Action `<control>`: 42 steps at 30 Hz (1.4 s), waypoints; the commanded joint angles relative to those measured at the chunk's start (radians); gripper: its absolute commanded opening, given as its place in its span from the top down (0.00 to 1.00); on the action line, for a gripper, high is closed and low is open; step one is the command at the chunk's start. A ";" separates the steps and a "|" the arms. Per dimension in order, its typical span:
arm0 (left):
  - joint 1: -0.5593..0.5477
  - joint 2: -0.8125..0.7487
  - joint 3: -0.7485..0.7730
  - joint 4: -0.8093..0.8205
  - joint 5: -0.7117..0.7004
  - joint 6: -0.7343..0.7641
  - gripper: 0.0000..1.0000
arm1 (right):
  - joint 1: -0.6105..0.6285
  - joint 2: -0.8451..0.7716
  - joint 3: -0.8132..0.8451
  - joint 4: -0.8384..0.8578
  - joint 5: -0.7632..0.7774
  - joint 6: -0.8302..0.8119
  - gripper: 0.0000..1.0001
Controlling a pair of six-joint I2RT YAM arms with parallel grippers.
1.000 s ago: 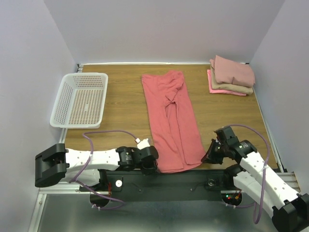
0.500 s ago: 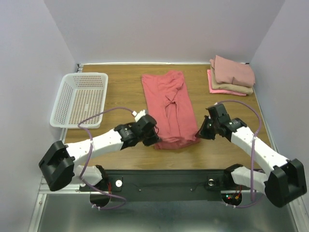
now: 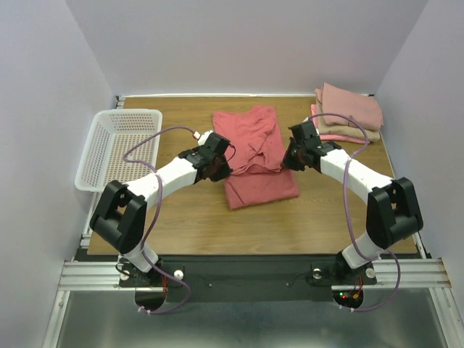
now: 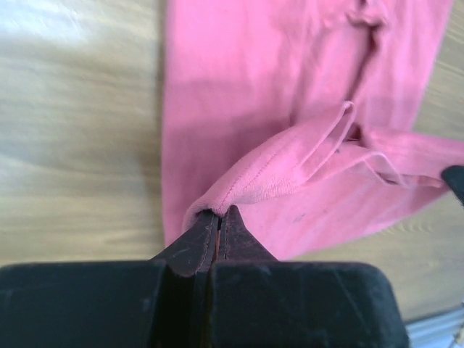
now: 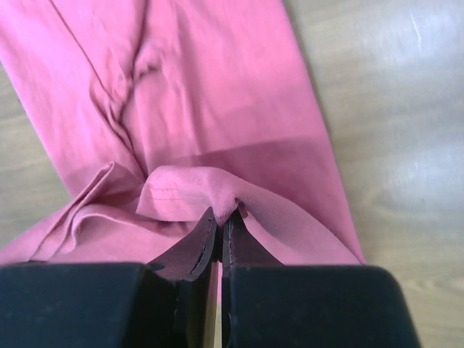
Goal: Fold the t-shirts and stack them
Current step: Fold the tshirt
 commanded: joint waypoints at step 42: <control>0.072 0.066 0.102 -0.016 -0.044 0.116 0.06 | -0.069 0.111 0.117 0.086 -0.106 -0.094 0.00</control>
